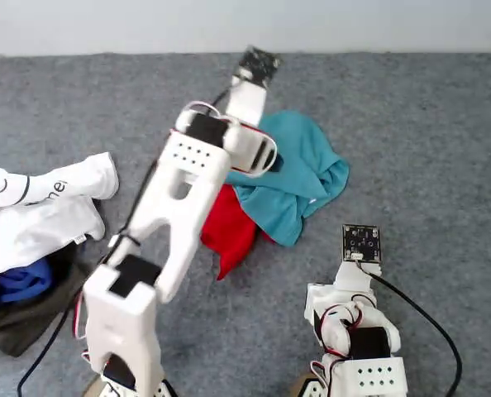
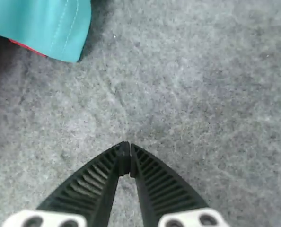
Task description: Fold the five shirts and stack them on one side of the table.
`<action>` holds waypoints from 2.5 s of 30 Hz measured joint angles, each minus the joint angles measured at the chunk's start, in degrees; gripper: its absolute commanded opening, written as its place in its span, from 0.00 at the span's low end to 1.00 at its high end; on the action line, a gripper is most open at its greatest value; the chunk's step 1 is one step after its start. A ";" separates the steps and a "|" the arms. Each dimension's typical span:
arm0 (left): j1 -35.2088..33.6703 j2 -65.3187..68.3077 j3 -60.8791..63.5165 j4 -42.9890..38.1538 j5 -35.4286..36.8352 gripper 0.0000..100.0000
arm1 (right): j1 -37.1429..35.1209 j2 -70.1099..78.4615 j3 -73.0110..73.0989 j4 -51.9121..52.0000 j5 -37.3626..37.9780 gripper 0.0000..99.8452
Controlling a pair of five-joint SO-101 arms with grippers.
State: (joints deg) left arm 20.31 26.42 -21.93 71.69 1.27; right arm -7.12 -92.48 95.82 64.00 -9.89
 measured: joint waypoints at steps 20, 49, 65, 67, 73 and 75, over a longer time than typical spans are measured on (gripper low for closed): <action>0.44 13.36 -34.11 17.49 -2.99 0.01 | 0.00 0.00 0.00 0.00 0.00 0.01; -57.41 -11.08 -70.24 27.78 -8.00 0.01 | 0.00 0.00 0.00 0.00 0.00 0.01; -72.26 -10.73 -48.70 27.78 -19.34 0.26 | 0.00 0.00 0.00 0.00 0.00 0.01; -73.85 -10.73 -43.08 27.78 -21.54 0.27 | 0.00 0.00 0.00 0.00 0.00 0.01; -76.57 -11.60 -34.46 27.78 -27.34 0.27 | 0.00 0.00 0.00 0.00 0.00 0.01; -76.57 -13.89 -32.53 27.78 -27.96 0.27 | 0.00 0.00 0.00 0.00 0.00 0.01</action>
State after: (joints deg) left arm -56.26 12.53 -54.46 99.47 -26.68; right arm -7.12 -92.48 95.82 64.00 -9.89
